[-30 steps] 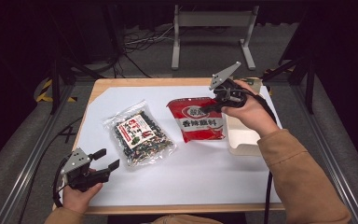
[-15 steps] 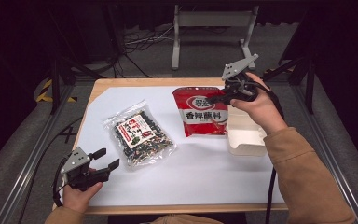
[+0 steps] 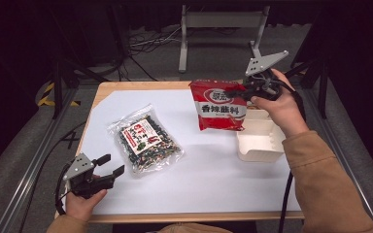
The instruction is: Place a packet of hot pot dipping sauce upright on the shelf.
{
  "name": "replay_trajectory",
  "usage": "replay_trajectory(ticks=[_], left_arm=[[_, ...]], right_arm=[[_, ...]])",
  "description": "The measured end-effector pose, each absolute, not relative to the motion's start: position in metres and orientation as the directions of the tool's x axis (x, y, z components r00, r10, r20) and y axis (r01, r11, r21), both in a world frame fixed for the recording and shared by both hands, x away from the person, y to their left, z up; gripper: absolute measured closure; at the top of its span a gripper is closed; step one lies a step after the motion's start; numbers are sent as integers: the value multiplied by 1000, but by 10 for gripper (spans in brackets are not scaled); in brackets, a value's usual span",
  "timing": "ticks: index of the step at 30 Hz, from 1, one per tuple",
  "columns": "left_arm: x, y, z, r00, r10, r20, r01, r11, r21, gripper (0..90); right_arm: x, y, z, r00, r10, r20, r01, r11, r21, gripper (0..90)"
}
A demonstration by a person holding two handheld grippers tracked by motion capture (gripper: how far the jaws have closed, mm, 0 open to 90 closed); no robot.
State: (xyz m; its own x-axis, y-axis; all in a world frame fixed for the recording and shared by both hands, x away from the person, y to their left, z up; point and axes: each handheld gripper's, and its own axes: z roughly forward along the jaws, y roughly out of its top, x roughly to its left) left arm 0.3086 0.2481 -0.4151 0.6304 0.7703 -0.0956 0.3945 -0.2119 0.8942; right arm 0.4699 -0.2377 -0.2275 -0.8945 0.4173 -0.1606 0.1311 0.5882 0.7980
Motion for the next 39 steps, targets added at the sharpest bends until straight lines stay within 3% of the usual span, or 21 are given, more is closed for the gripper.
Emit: replay_trajectory(ticks=[39], left_arm=[[310, 248, -416, 630, 771, -92, 397, -218, 891, 329]], right_arm=[[482, -309, -225, -781, 577, -241, 126, 522, 843, 887]])
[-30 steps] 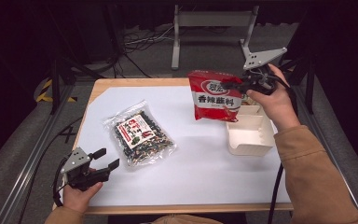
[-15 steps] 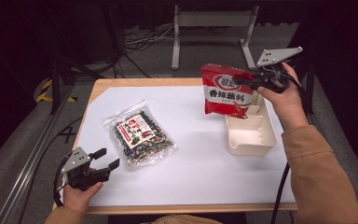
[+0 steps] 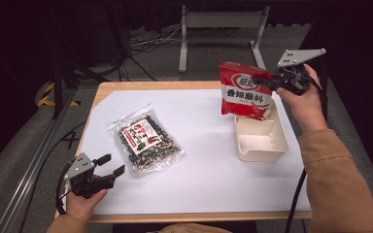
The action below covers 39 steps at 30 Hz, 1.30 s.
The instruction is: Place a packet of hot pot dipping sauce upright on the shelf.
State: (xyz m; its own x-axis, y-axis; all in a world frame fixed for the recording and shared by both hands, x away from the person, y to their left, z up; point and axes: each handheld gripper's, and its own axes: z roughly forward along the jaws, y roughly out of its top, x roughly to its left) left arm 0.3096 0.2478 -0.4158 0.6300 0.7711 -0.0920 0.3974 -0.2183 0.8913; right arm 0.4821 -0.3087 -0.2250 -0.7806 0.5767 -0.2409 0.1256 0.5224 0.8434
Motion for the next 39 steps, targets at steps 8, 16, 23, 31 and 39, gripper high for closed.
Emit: replay_trajectory(ticks=[8, 16, 23, 31, 39], left_arm=[[308, 248, -416, 623, 776, -97, 401, -210, 892, 329], [306, 250, -417, 615, 783, -95, 407, -212, 889, 329], [306, 251, -417, 615, 783, -93, 406, -212, 889, 329], [306, 251, -417, 615, 783, -94, 406, -213, 889, 328], [306, 251, -417, 615, 782, -95, 408, -213, 888, 329]], right_arm=[[485, -320, -226, -766, 592, -249, 134, 526, 840, 887], [490, -330, -228, -760, 599, -253, 142, 533, 834, 887], [496, -335, -233, -761, 594, -259, 150, 551, 821, 886], [505, -338, -242, -754, 598, -271, 167, 574, 802, 886], [511, -334, -251, -759, 586, -284, 183, 610, 771, 885]])
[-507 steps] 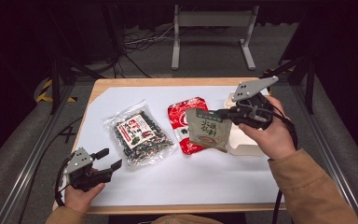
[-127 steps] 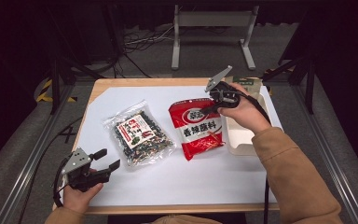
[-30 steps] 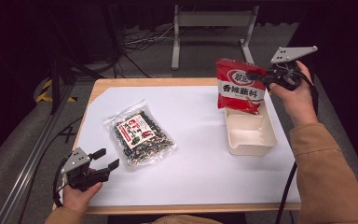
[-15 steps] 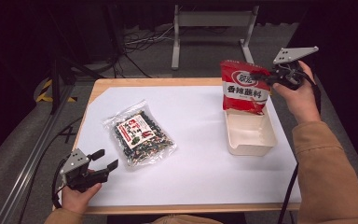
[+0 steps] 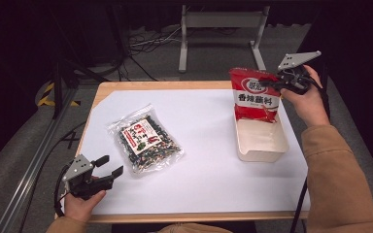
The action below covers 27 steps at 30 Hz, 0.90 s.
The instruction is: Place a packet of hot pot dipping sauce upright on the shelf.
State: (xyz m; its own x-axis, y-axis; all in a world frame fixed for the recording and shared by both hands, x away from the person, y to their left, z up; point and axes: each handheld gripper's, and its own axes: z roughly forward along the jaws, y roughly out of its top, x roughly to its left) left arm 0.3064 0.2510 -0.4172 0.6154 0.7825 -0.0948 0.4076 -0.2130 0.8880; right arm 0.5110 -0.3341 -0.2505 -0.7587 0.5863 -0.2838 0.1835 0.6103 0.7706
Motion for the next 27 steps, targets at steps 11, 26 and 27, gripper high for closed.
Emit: replay_trajectory(ticks=[11, 26, 27], left_arm=[[307, 251, -417, 616, 782, -99, 409, -210, 888, 328], [311, 247, -417, 625, 774, -98, 406, -215, 888, 328], [312, 247, -417, 627, 773, -100, 405, -213, 889, 328]], right_arm=[[512, -327, -259, -784, 564, -261, 177, 605, 777, 884], [506, -342, -279, -766, 608, -210, 241, 574, 782, 878], [506, -345, -281, -762, 614, -203, 248, 567, 785, 878]])
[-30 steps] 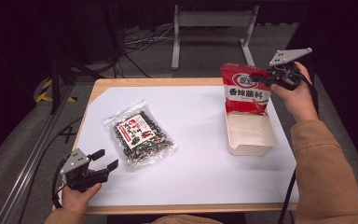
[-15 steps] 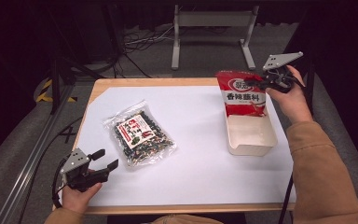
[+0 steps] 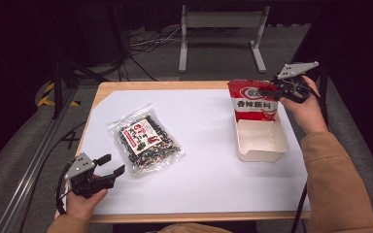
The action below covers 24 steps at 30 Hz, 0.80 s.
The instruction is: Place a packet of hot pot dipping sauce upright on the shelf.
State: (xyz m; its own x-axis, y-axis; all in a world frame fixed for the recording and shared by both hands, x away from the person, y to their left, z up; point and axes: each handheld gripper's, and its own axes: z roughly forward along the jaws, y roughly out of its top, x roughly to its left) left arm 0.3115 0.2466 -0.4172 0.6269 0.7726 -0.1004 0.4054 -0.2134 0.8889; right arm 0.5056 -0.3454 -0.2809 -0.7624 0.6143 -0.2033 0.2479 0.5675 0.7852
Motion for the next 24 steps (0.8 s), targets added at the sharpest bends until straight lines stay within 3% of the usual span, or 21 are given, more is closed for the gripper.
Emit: replay_trajectory(ticks=[10, 24], left_arm=[[314, 244, -417, 635, 767, -97, 403, -221, 888, 328], [319, 247, -414, 602, 794, -83, 415, -222, 882, 251]], right_arm=[[501, -359, -290, -743, 646, -175, 270, 528, 805, 879], [498, -363, -303, -718, 678, -158, 308, 513, 801, 871]])
